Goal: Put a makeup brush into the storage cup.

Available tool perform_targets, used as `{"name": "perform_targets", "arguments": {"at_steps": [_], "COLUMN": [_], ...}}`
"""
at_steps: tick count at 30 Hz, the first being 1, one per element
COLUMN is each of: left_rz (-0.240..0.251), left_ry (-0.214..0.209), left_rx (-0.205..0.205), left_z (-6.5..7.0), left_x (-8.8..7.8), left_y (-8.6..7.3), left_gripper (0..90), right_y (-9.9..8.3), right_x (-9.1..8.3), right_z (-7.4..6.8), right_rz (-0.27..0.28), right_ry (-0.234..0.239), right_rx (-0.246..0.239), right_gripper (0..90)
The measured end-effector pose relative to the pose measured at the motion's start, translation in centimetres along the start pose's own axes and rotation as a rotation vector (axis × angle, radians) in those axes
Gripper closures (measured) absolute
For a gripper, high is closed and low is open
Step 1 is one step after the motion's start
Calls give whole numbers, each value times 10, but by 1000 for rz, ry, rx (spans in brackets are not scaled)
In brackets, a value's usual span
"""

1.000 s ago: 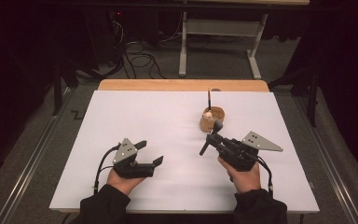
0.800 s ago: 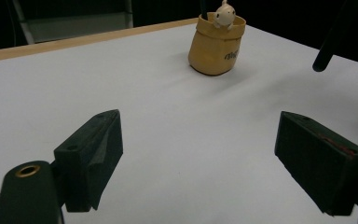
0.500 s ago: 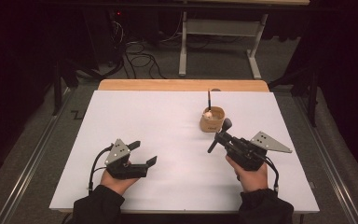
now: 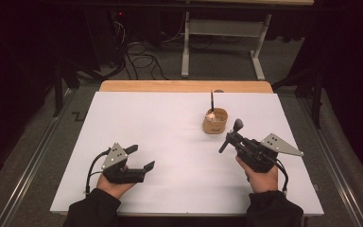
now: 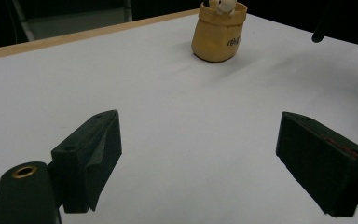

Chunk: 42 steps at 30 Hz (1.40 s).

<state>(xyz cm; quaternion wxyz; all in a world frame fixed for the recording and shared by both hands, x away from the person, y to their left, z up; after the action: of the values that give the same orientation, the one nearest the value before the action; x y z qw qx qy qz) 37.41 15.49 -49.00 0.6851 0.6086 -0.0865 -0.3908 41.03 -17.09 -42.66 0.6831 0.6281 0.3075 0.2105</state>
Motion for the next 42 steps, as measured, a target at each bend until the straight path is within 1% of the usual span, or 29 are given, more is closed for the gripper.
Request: {"name": "perform_targets", "arguments": {"at_steps": [4, 6, 8, 10, 11, 16, 20, 28, 33, 36, 37, 42], "left_rz": [21, 23, 21, 17, 16, 18, 19, -4, 0, -4, -4, -10], "left_ry": [-1, 5, 4, -1, 1, 15, 23, 11, 11, 8, 8, -2], "left_rx": [-15, -8, 1, 0, 1, -5, -8, -9, -7, -4, -6, -3], "left_z": [-1, 0, 1, 2, 2, 0, 0, 1, 2, 2, 2, 3], "left_x": [-1, 1, 2, 4, 4, 4, 5, 8, 7, 7, 8, 8], "left_y": [3, 4, 3, 3, 3, 3, 3, 1, 1, 0, 0, 0], "left_gripper": [143, 123, 93, 65, 50, 7, 3, 3, 3, 3, 3, 3], "right_y": [-1, -2, -3, -3, -3, -3, -3, 0, 3, 7, 8, 14], "right_x": [-1, -1, -1, -1, -1, 1, 3, 11, 19, 23, 24, 32], "right_z": [6, 9, 11, 13, 13, 16, 19, 29, 34, 36, 37, 38], "right_rz": [-8, -14, -18, -18, -18, -16, -18, -14, -25, -23, -25, -27], "right_ry": [-30, -43, -52, -57, -58, -67, -80, -108, -129, -137, -138, -138], "right_rx": [-21, -34, -32, -32, -25, -24, -25, -13, -35, -42, -37, -46], "right_gripper": [790, 790, 789, 789, 789, 788, 788, 788, 789, 789, 789, 789]}}
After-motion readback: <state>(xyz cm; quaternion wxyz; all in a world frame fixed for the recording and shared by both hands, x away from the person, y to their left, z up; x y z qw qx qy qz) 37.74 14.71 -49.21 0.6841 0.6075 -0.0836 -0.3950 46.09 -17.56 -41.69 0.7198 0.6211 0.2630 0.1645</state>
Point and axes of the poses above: each handheld gripper's, and its own axes: x roughly forward along the jaws, y roughly out of its top, z roughly to its right, the point moved 7 cm from there along x, roughly forward along the jaws, and after that the axes turned 10 degrees about -x, right-handed, at the moved point
